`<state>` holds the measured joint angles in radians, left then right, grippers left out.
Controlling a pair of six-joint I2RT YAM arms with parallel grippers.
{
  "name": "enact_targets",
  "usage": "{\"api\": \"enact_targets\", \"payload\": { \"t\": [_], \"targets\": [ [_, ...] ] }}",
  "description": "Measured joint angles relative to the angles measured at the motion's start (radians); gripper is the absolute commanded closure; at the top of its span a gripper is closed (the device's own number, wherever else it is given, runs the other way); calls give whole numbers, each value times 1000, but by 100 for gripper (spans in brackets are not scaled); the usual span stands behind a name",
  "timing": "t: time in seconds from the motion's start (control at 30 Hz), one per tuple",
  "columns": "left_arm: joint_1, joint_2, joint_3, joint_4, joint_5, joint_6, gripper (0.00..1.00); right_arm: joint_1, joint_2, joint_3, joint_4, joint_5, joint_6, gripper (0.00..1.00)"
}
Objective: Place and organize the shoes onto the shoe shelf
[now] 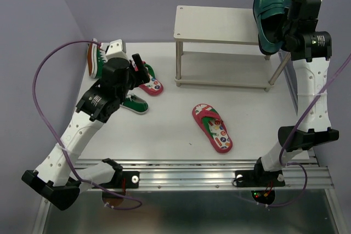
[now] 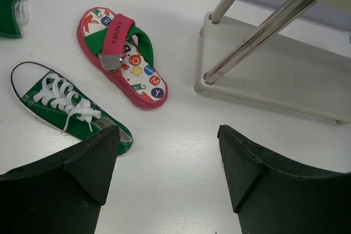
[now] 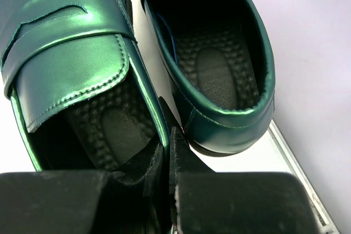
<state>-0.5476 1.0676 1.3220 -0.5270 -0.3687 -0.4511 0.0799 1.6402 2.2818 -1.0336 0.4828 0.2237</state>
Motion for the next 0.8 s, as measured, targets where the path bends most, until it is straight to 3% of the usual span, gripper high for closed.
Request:
{"api": "enact_targets", "payload": {
  "t": [0.07, 0.17, 0.8],
  "targets": [
    [0, 5, 0, 1, 2, 0, 17, -8, 0, -2, 3, -13, 2, 93],
    [0, 11, 0, 5, 2, 0, 17, -16, 0, -2, 4, -32, 4, 99],
    [0, 23, 0, 7, 2, -2, 17, -28, 0, -2, 13, -132, 38, 99]
  ]
}}
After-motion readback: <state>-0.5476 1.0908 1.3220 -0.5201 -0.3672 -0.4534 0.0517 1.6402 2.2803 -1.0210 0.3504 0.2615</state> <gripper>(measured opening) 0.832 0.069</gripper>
